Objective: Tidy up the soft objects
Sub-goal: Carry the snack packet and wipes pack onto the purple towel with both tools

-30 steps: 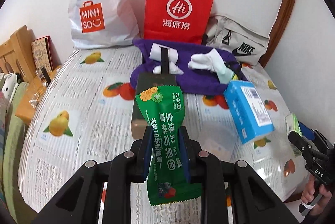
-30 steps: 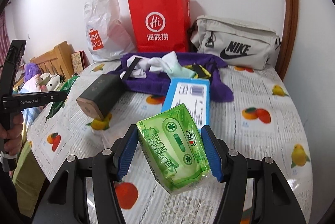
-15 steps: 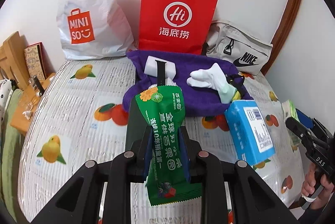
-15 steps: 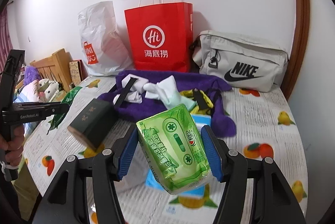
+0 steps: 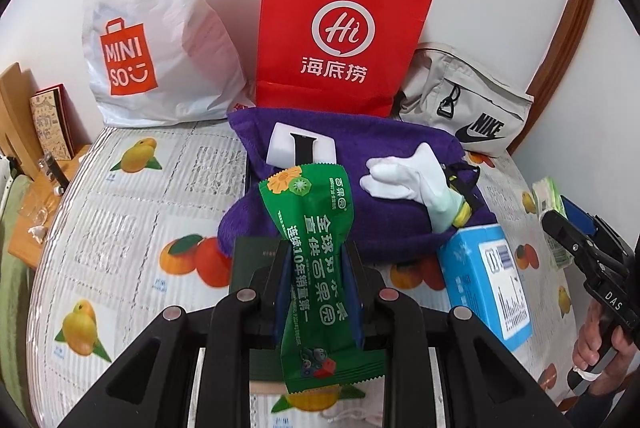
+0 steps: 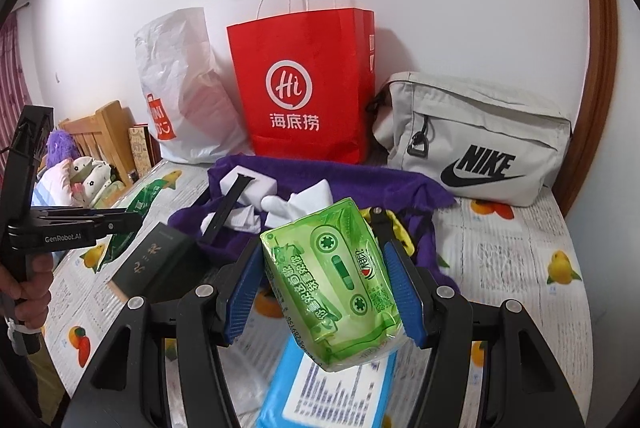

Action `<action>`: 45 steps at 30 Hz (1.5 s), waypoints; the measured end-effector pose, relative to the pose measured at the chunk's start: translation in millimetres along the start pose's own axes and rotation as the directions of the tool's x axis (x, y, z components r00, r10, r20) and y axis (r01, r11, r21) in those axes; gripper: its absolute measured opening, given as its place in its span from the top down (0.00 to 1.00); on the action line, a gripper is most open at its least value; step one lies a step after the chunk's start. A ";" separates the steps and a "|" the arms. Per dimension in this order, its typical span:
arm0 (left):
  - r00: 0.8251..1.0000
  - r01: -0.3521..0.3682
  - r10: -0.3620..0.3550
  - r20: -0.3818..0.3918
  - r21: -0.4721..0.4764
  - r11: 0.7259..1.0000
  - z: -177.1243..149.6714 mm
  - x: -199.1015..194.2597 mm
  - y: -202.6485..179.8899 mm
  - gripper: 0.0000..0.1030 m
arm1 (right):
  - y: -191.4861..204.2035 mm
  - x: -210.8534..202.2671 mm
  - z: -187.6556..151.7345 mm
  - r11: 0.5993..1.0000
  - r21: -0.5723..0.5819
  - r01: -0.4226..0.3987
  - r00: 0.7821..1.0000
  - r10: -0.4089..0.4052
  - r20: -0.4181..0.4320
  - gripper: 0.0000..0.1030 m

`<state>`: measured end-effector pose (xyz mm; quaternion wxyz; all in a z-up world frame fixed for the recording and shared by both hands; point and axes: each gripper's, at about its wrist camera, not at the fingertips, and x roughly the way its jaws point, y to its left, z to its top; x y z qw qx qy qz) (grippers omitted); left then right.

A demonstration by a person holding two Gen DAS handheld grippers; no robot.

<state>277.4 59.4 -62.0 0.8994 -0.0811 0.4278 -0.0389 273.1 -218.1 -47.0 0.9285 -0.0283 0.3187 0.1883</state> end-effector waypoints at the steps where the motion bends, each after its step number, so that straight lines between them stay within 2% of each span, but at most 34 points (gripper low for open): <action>1: 1.000 0.002 -0.002 -0.002 -0.001 1.000 3.0 3.4 -0.4 0.77 | -1.7 2.4 1.9 1.000 -0.001 -0.001 1.000 0.001 0.000 0.41; 29: 0.996 0.051 -0.051 -0.075 -0.012 0.999 57.4 90.3 -1.7 0.77 | -33.8 112.0 54.0 0.999 -0.054 0.002 0.997 -0.006 -0.072 0.41; 45: 0.990 0.061 -0.059 -0.127 0.010 0.998 68.8 133.6 -5.0 0.77 | -33.8 176.3 47.3 0.996 -0.077 -0.035 0.976 0.017 -0.216 0.41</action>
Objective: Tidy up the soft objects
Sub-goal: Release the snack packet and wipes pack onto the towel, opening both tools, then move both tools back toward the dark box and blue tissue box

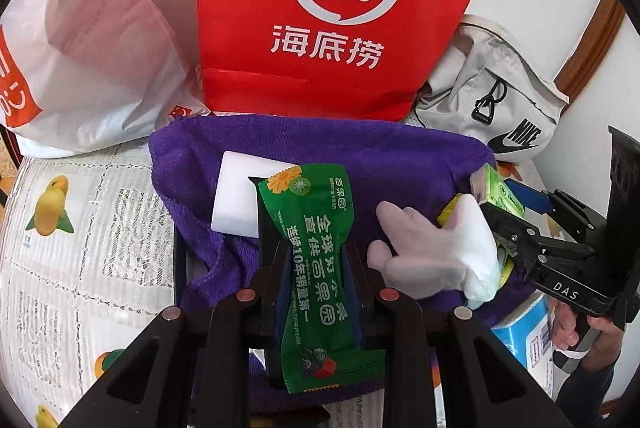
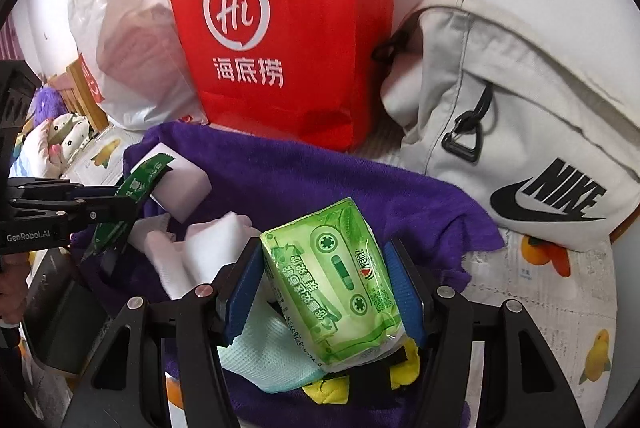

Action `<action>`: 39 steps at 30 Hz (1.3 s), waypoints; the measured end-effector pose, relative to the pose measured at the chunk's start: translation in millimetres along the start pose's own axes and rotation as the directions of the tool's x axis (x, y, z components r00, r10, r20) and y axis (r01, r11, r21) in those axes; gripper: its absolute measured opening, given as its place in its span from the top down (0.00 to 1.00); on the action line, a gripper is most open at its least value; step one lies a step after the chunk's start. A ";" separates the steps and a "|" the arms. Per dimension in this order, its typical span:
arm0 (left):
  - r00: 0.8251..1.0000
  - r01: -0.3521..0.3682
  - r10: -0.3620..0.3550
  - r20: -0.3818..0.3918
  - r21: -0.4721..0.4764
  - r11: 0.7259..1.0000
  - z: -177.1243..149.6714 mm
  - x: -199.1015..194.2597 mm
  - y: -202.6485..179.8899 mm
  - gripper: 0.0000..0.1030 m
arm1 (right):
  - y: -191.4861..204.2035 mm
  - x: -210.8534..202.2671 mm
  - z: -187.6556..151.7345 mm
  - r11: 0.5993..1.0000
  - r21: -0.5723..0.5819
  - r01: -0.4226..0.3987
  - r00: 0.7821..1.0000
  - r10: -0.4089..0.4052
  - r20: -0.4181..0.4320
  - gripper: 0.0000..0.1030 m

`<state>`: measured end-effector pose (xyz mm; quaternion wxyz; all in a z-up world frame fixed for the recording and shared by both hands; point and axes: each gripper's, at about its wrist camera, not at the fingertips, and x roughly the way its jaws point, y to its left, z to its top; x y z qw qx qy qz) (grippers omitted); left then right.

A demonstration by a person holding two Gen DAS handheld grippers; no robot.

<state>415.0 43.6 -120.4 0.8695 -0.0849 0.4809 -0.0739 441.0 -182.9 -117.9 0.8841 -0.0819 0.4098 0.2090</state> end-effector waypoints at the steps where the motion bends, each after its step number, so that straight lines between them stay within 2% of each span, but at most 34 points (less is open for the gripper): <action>1: 1.000 0.000 0.000 -0.005 -0.001 1.000 0.2 2.1 0.5 0.77 | -0.7 1.7 -0.2 1.000 0.004 -0.008 1.000 0.008 -0.008 0.41; 7: 1.000 0.007 -0.007 -0.016 -0.004 1.000 2.6 9.3 -3.0 0.74 | -1.7 4.0 2.1 1.000 0.010 -0.023 0.999 0.023 -0.025 0.38; 9: 1.000 0.017 -0.017 -0.017 -0.002 1.000 3.3 10.4 -4.2 0.73 | -2.0 3.3 3.0 1.000 0.012 -0.027 0.999 0.027 -0.026 0.27; 10: 1.000 0.024 -0.024 -0.010 -0.005 1.000 3.6 9.7 -4.1 0.73 | -2.0 1.5 3.5 1.000 0.016 -0.023 1.000 0.023 -0.018 0.24; 12: 1.000 0.022 -0.022 -0.003 -0.001 1.000 4.2 8.2 -4.7 0.64 | -1.4 -3.3 4.5 1.000 0.015 -0.012 1.000 0.012 -0.005 0.19; 15: 1.000 -0.007 0.007 0.012 0.002 1.000 4.5 3.5 -5.3 0.54 | 1.1 -13.6 5.2 1.000 0.001 0.009 1.000 -0.009 0.011 0.19; 22: 0.999 -0.036 0.036 0.028 -0.010 0.999 -0.8 -17.9 -4.8 0.50 | 4.3 -49.6 -5.4 0.999 0.024 0.034 0.998 -0.035 0.050 0.18; 31: 0.995 -0.049 0.052 0.085 -0.035 0.998 -34.6 -73.7 -3.2 0.50 | 29.5 -110.7 -49.8 0.996 0.085 0.011 0.996 -0.019 0.091 0.18; 36: 0.996 -0.016 0.020 0.089 -0.041 0.999 -62.5 -102.6 -1.8 0.50 | 60.4 -134.0 -84.3 0.996 0.079 -0.047 0.997 0.042 0.068 0.18; 39: 0.995 -0.028 0.031 0.091 -0.031 0.999 -81.1 -116.6 -0.6 0.50 | 84.0 -145.1 -107.2 0.993 0.071 -0.093 0.994 0.089 0.064 0.18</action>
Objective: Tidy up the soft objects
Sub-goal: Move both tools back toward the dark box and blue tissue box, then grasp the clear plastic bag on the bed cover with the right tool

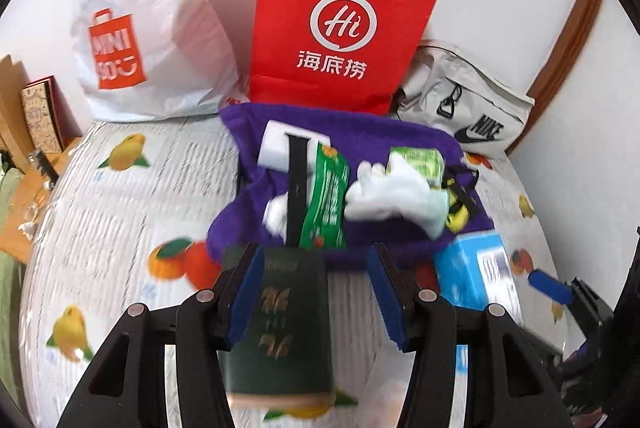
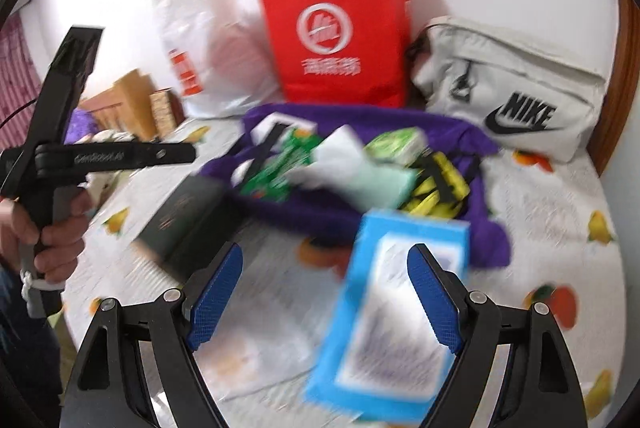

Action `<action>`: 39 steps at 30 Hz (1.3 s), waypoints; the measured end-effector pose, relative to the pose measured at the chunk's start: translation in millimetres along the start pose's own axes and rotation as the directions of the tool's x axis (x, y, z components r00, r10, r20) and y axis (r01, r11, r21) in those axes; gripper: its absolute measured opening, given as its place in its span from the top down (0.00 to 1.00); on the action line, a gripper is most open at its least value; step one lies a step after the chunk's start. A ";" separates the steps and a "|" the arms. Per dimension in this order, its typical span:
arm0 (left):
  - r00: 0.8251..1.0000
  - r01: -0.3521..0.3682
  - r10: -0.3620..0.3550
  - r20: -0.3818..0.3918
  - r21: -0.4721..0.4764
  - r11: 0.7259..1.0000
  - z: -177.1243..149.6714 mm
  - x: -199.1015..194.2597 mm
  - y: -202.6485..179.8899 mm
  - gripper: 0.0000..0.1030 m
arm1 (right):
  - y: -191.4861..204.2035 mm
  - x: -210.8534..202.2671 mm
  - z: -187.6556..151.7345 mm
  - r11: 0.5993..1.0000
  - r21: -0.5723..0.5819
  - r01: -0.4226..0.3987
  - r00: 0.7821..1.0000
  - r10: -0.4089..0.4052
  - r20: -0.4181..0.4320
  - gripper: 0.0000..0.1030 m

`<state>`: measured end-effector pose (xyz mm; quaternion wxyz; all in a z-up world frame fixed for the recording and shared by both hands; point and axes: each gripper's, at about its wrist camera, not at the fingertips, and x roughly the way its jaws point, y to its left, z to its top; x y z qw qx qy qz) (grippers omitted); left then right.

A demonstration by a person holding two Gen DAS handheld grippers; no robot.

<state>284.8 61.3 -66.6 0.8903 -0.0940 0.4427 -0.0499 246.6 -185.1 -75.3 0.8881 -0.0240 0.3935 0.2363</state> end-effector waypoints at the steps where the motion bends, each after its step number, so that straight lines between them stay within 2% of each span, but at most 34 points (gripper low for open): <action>1: 1.000 -0.003 0.003 0.000 -0.002 1.000 -6.3 -5.2 2.3 0.50 | 8.8 -2.2 -8.0 1.000 -0.009 -0.017 1.000 0.017 -0.006 0.18; 4: 1.000 0.001 -0.001 -0.007 -0.007 1.000 -24.0 -17.2 10.1 0.50 | 32.2 -3.4 -28.5 0.998 -0.031 -0.049 0.999 0.048 -0.021 0.18; 7: 1.000 -0.024 0.024 0.001 0.009 1.000 -39.6 -24.5 17.5 0.48 | 48.9 0.0 -44.3 0.997 -0.032 -0.072 0.997 0.072 -0.027 0.18; 9: 0.998 -0.060 0.060 0.012 0.017 0.998 -50.8 -25.5 24.2 0.48 | 59.4 4.9 -56.1 0.997 -0.029 -0.070 0.997 0.069 -0.029 0.16; 14: 0.998 -0.063 0.063 -0.006 -0.005 0.998 -70.4 -23.9 42.3 0.48 | 74.4 28.7 -78.5 0.999 -0.006 -0.041 0.997 0.041 -0.065 0.16; 20: 0.999 -0.052 0.052 -0.001 -0.012 0.999 -89.5 -27.0 54.7 0.48 | 74.7 55.2 -90.8 0.999 0.004 0.041 0.996 -0.041 -0.083 0.16; 23: 0.998 -0.069 0.069 -0.009 0.003 0.998 -94.8 -21.8 57.2 0.48 | 73.7 65.9 -93.9 0.999 0.037 0.024 0.994 -0.020 -0.107 0.16; 26: 0.998 -0.051 0.051 -0.022 0.004 0.999 -96.3 -15.7 59.0 0.46 | 78.1 74.6 -93.6 0.999 0.030 0.045 0.995 -0.042 -0.095 0.10; 31: 0.999 -0.049 0.050 -0.022 0.018 0.999 -97.6 -15.8 57.0 0.46 | 82.8 81.8 -90.4 0.997 0.029 0.073 0.993 -0.070 -0.096 0.09; 34: 0.999 -0.031 0.032 -0.027 0.007 0.999 -99.5 -16.0 58.2 0.46 | 83.9 81.6 -90.9 0.994 0.021 0.109 0.990 -0.107 -0.094 0.20; 36: 0.999 -0.030 0.030 -0.034 -0.002 1.000 -101.5 -16.2 58.9 0.46 | 84.5 79.8 -91.6 0.990 0.001 0.140 0.986 -0.139 -0.093 0.35; 37: 0.999 -0.029 0.029 -0.035 -0.006 1.000 -102.9 -17.2 59.5 0.46 | 85.0 79.0 -92.1 0.989 -0.009 0.148 0.985 -0.148 -0.091 0.39; 38: 0.999 -0.029 0.028 -0.035 -0.010 1.000 -104.3 -18.6 59.9 0.46 | 85.5 76.8 -93.2 0.990 -0.018 0.138 0.986 -0.139 -0.089 0.48; 39: 0.999 -0.029 0.028 -0.034 -0.012 1.000 -105.5 -20.3 60.1 0.46 | 86.3 74.9 -93.9 0.991 -0.023 0.131 0.987 -0.133 -0.088 0.66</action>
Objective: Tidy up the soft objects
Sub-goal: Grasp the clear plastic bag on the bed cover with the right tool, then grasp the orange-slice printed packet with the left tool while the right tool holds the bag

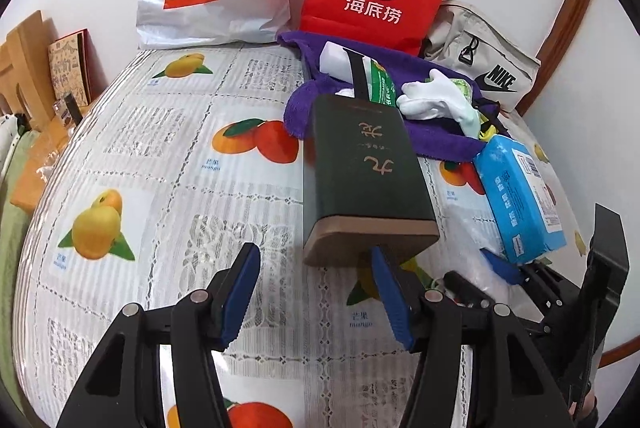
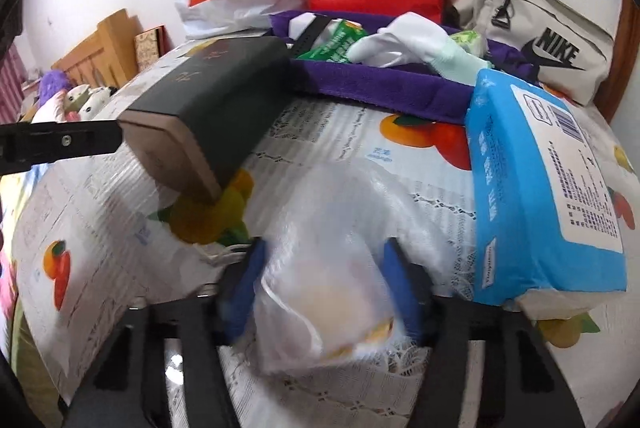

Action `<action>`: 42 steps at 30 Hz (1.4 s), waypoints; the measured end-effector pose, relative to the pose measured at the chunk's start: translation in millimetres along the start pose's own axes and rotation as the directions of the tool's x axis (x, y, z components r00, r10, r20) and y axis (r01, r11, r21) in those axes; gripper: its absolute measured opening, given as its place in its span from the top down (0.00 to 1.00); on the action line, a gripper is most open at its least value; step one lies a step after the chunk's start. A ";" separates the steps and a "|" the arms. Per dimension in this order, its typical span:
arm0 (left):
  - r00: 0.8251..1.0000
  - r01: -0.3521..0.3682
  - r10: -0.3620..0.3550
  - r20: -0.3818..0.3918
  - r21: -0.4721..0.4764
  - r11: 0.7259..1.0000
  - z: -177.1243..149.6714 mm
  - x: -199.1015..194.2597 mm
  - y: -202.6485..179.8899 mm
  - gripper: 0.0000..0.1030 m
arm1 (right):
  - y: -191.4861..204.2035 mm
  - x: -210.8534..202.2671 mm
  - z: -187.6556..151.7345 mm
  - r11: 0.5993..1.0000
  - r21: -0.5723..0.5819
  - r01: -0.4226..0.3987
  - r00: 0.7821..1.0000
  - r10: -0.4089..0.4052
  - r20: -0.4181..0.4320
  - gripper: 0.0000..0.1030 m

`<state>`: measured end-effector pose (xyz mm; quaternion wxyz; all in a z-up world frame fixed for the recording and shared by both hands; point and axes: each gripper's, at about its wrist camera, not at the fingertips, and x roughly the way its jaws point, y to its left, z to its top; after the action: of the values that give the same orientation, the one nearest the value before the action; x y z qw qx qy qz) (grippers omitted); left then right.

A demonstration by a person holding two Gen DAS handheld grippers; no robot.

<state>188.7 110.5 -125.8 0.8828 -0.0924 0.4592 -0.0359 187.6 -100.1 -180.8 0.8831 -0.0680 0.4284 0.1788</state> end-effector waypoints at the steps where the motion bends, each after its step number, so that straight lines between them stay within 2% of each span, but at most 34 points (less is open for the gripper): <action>1: 1.000 0.000 0.000 0.002 0.001 1.000 -1.6 -2.5 -0.2 0.46 | 0.6 -2.1 -1.0 1.000 -0.003 -0.008 1.000 0.008 -0.001 0.73; 2: 1.000 -0.001 0.001 0.004 0.004 1.000 -2.8 -4.8 -0.6 0.46 | 0.9 -4.8 -2.1 0.999 0.002 -0.049 0.999 0.049 -0.007 0.85; 4: 1.000 -0.008 0.008 0.008 0.006 1.000 -5.9 -10.6 -0.8 0.46 | 0.8 -9.2 -4.8 0.994 0.027 -0.106 0.994 0.106 -0.017 0.85; 6: 1.000 -0.006 0.006 0.013 0.003 1.000 -8.6 -16.1 0.0 0.46 | 2.8 -15.4 -8.8 0.987 0.041 -0.154 0.988 0.154 -0.001 0.91; 14: 1.000 -0.001 0.001 0.004 -0.016 1.000 -23.9 -28.9 -0.4 0.46 | 12.1 -51.1 -6.5 0.968 0.029 -0.251 0.963 0.246 0.107 0.91; 21: 0.998 0.049 -0.049 -0.047 -0.012 0.999 -43.2 -19.7 -16.2 0.46 | -9.2 -84.2 -11.8 0.976 0.047 -0.215 0.964 0.204 0.170 0.91; 31: 0.986 0.106 -0.096 -0.137 0.068 0.992 -74.7 9.6 -59.6 0.44 | -56.6 -115.1 -52.9 0.991 0.084 -0.105 0.981 0.089 0.170 0.91; 33: 0.984 0.122 -0.109 -0.144 0.088 0.989 -78.5 13.2 -67.0 0.34 | -67.3 -116.9 -62.2 0.992 0.095 -0.088 0.985 0.072 0.158 0.91; 37: 0.979 0.156 -0.132 -0.153 0.157 0.975 -83.9 17.2 -87.5 0.25 | -84.8 -115.9 -74.6 0.991 0.123 -0.061 0.989 0.044 0.141 0.91; 39: 0.981 0.149 -0.120 -0.152 0.199 0.969 -85.6 19.7 -96.9 0.22 | -91.9 -114.0 -78.3 0.988 0.140 -0.063 0.990 0.045 0.134 0.91; 42: 0.991 0.082 -0.047 -0.128 0.280 0.957 -89.3 24.4 -110.9 0.22 | -99.2 -112.1 -83.4 0.987 0.151 -0.060 0.991 0.041 0.127 0.91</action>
<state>132.1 -13.5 -173.7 0.8559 0.0229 0.4985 -0.1358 99.8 -243.7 -148.5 0.9058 0.0226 0.3869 0.1713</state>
